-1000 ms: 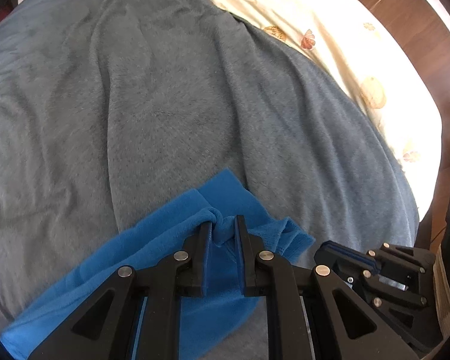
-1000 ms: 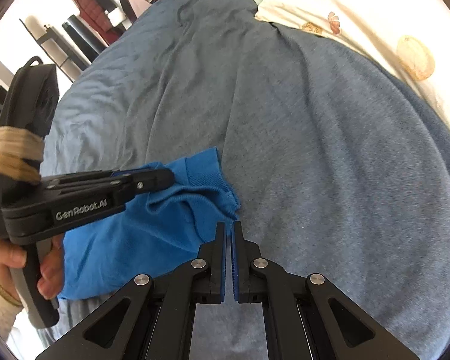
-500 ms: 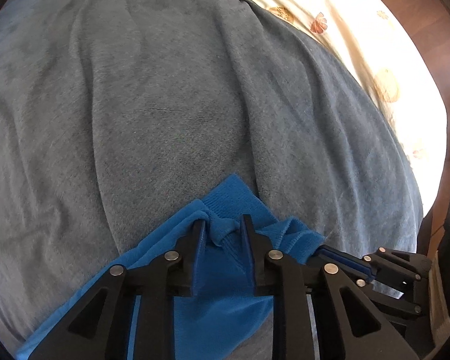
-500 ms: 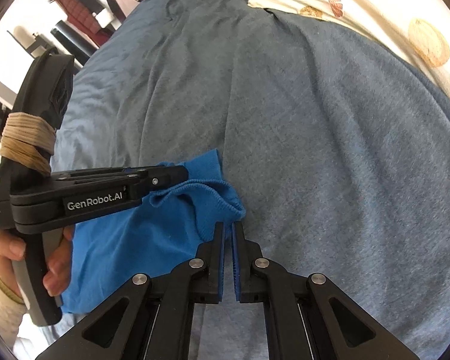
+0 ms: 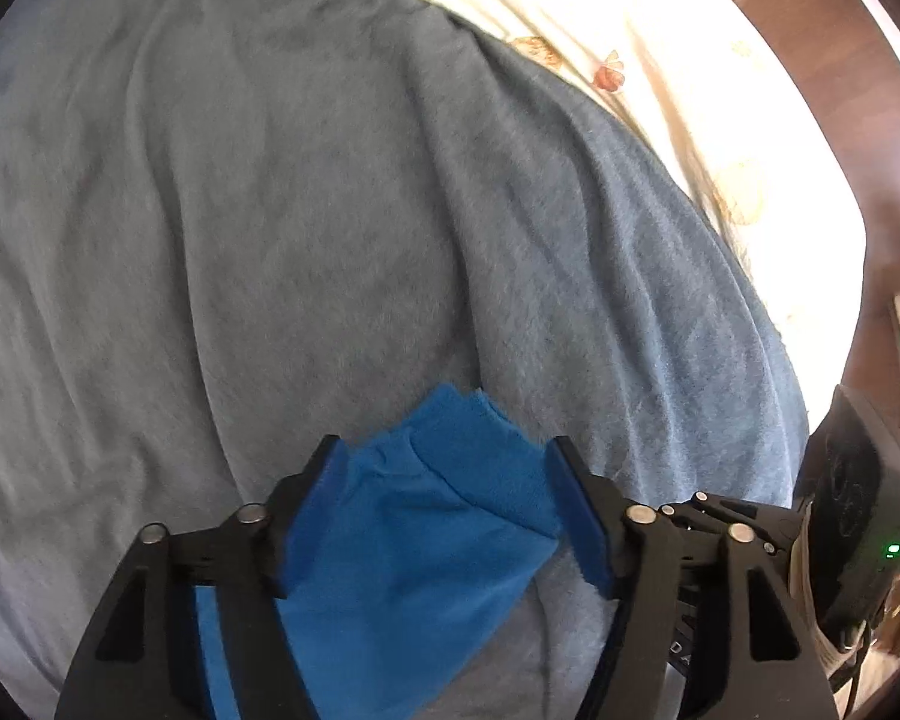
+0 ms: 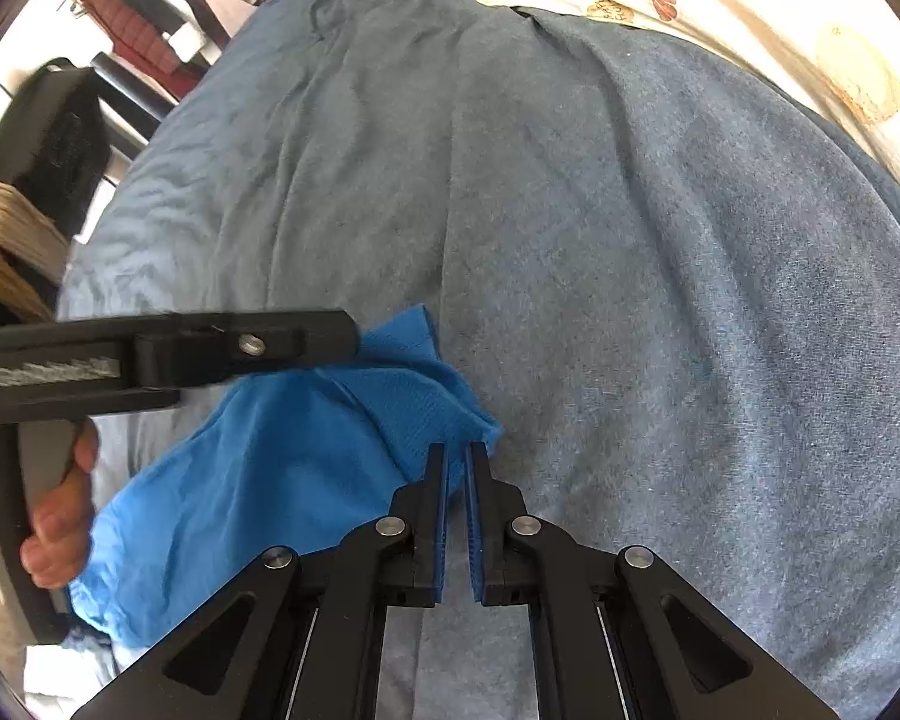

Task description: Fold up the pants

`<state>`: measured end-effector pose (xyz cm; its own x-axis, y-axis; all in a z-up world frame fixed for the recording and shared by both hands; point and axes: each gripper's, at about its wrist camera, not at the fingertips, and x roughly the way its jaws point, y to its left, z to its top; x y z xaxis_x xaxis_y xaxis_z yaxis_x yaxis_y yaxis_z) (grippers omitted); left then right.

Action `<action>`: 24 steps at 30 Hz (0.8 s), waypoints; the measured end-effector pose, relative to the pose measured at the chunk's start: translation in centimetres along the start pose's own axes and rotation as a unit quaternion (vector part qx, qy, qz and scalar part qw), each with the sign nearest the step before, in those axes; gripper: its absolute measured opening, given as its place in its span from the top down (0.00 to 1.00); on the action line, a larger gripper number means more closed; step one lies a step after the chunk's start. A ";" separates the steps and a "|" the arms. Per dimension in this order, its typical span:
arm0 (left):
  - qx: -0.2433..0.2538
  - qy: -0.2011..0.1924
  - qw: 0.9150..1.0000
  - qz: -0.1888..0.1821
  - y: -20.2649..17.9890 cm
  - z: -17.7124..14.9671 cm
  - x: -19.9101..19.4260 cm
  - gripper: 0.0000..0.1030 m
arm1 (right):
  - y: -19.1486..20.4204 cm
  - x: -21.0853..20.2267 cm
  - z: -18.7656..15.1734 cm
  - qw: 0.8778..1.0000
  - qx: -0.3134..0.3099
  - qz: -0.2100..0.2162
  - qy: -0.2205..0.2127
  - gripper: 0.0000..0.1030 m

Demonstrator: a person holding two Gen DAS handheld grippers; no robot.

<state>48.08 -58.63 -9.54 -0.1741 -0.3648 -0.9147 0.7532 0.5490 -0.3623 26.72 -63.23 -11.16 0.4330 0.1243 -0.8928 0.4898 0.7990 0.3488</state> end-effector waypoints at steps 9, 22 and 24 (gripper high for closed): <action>0.119 0.030 0.992 0.037 -1.0 -1.4 0.5 0.36 | -0.5 -0.3 -0.5 1.000 0.028 0.011 -0.005 0.94; 0.082 0.012 0.995 0.062 1.4 1.5 2.0 0.45 | -1.2 1.8 0.3 0.997 0.066 -0.038 0.011 0.90; 0.084 -0.001 0.995 0.060 1.9 1.6 0.1 0.45 | -1.2 1.4 0.5 0.996 0.070 -0.059 0.007 0.89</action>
<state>50.55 -58.84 -10.04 -0.0752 -0.3053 -0.9493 0.8638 0.4556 -0.2150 27.15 -64.32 -12.70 0.3563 0.0422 -0.9334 0.6377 0.7192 0.2759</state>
